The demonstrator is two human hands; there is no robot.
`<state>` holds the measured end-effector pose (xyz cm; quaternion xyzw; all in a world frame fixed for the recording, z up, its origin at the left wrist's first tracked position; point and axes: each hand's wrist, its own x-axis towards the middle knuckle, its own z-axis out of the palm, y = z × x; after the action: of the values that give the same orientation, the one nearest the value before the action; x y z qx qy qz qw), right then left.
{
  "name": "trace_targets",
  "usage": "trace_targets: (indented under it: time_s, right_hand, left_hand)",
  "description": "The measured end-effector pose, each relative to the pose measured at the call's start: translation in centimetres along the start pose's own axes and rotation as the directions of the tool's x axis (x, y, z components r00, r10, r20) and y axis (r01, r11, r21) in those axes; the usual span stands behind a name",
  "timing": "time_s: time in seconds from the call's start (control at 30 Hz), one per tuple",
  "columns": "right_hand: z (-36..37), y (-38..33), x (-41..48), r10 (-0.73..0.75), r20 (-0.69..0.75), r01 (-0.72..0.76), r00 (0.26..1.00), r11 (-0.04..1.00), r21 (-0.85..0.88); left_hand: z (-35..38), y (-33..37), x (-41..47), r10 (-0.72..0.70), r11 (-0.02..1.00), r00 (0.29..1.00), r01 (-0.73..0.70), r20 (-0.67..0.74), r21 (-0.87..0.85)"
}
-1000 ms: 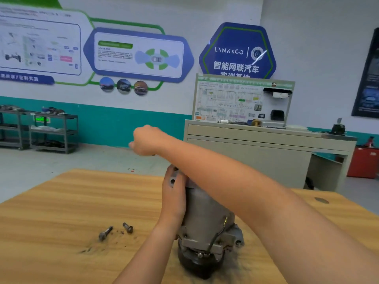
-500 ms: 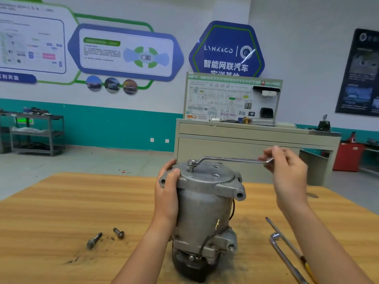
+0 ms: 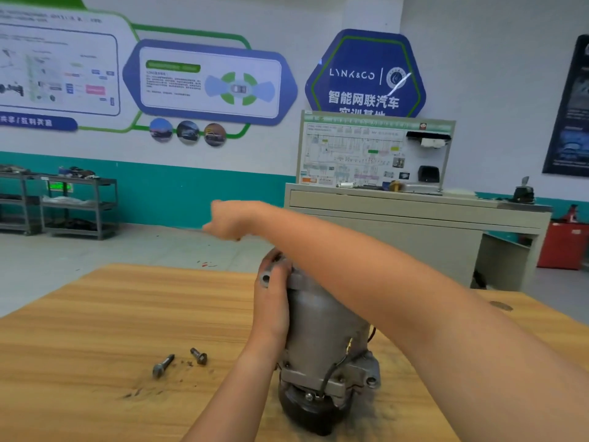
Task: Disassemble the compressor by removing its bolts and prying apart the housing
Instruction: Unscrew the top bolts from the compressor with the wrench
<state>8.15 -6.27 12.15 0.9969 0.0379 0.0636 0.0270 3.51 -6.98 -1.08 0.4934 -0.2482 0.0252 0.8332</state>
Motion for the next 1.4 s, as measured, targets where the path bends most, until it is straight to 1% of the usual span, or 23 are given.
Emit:
trace_targets:
  time_s: [0.03,0.07,0.1,0.17,0.2,0.23,0.27,0.3,0.37,0.43,0.5,0.53,0.57,0.63,0.67,0.77,0.83,0.87,1.03,1.2,1.27,1.33,1.4]
  right_hand:
    - [0.3,-1.8,-1.0,-0.063,-0.059,0.066,0.996,0.996,0.053]
    - [0.7,-3.4,-2.5,-0.125,-0.166,0.142,0.978,0.985,0.098]
    - [1.4,-4.5,-4.3,-0.185,-0.306,0.233,0.934,0.965,0.125]
    - [2.6,-5.2,-9.4,-0.279,-0.584,0.448,0.762,0.878,0.166]
    - [3.2,-4.9,-12.0,-0.275,-0.682,0.535,0.678,0.821,0.201]
    - [3.8,-3.9,-14.5,-0.223,-0.768,0.607,0.6,0.752,0.256]
    - [4.4,-2.4,-16.7,-0.117,-0.835,0.665,0.538,0.667,0.335]
    - [5.0,-0.7,-18.6,0.037,-0.863,0.697,0.503,0.573,0.431]
    - [5.9,2.9,-21.3,0.365,-0.809,0.677,0.46,0.446,0.586]
    - [6.1,6.4,-22.0,0.601,-0.689,0.582,0.406,0.411,0.702]
    - [5.6,10.5,-21.1,0.723,-0.577,0.398,0.38,0.435,0.808]
    - [5.3,12.4,-20.0,0.748,-0.523,0.269,0.408,0.449,0.852]
    - [4.9,14.3,-18.6,0.75,-0.467,0.125,0.467,0.467,0.875]
    - [4.2,16.9,-15.1,0.719,-0.35,-0.137,0.601,0.523,0.841]
    - [3.8,17.6,-13.2,0.702,-0.294,-0.233,0.648,0.551,0.802]
    - [2.2,17.1,-7.7,0.626,-0.154,-0.399,0.764,0.647,0.65]
    - [1.1,15.7,-5.1,0.545,-0.059,-0.451,0.836,0.744,0.493]
    - [0.6,14.7,-4.2,0.525,-0.011,-0.471,0.851,0.773,0.425]
    - [-0.1,10.3,-0.2,0.378,0.052,-0.382,0.924,0.911,0.156]
    - [1.0,6.8,2.5,0.324,0.069,-0.305,0.944,0.931,-0.201]
    - [1.3,4.0,1.9,0.236,0.006,-0.232,0.972,0.959,-0.164]
    - [1.3,0.4,0.3,0.086,-0.054,-0.09,0.995,0.993,-0.076]
    - [1.1,-2.7,-2.3,-0.078,-0.119,0.071,0.99,0.995,-0.065]
  left_hand:
    - [0.0,-0.1,0.1,0.017,0.999,1.0,-0.017,0.004,0.028]
    - [-0.1,-0.2,0.3,0.033,0.998,0.999,-0.034,0.009,0.061]
    - [-0.1,-0.2,0.6,0.03,0.996,0.999,-0.032,0.018,0.088]
    - [0.1,0.0,1.2,-0.014,0.989,1.0,0.013,0.005,0.146]
    - [0.1,0.0,1.3,-0.025,0.988,1.0,0.027,-0.016,0.153]
    - [0.1,0.0,1.2,-0.028,0.989,0.999,0.032,-0.033,0.142]
    - [0.2,0.0,0.9,-0.027,0.991,0.999,0.033,-0.042,0.133]
    - [0.2,0.0,0.5,-0.033,0.993,0.998,0.038,-0.046,0.115]
    - [0.2,0.0,0.0,-0.044,0.998,0.998,0.046,-0.04,0.046]
    - [0.2,0.2,-0.1,-0.045,0.999,0.999,0.045,-0.024,0.006]
    - [0.3,0.4,-0.1,-0.048,0.999,0.999,0.048,-0.019,0.006]
    - [0.4,0.5,-0.2,-0.049,0.999,0.999,0.049,-0.018,0.004]
    - [0.4,0.6,-0.3,-0.053,0.999,0.998,0.053,-0.017,0.003]
    - [0.5,0.7,-0.4,-0.061,0.998,0.998,0.061,-0.015,-0.006]
    - [0.5,0.7,-0.4,-0.058,0.998,0.998,0.058,-0.017,-0.009]
    - [0.5,0.6,-0.3,-0.056,0.998,0.998,0.056,-0.018,-0.007]
    - [0.5,0.6,-0.3,-0.049,0.999,0.998,0.049,-0.027,-0.021]
    - [0.5,0.5,-0.3,-0.045,0.999,0.999,0.044,-0.031,-0.032]
    - [0.4,0.2,-0.2,-0.024,0.998,0.999,0.022,-0.035,-0.055]
    - [0.4,0.2,-0.3,0.014,0.999,0.999,-0.015,-0.032,-0.037]
    - [0.4,0.2,-0.2,0.055,0.998,0.998,-0.056,-0.032,-0.019]
    - [0.4,0.2,-0.3,0.062,0.998,0.997,-0.062,-0.044,0.002]
    - [0.3,0.1,-0.5,0.083,0.996,0.996,-0.082,-0.034,0.037]
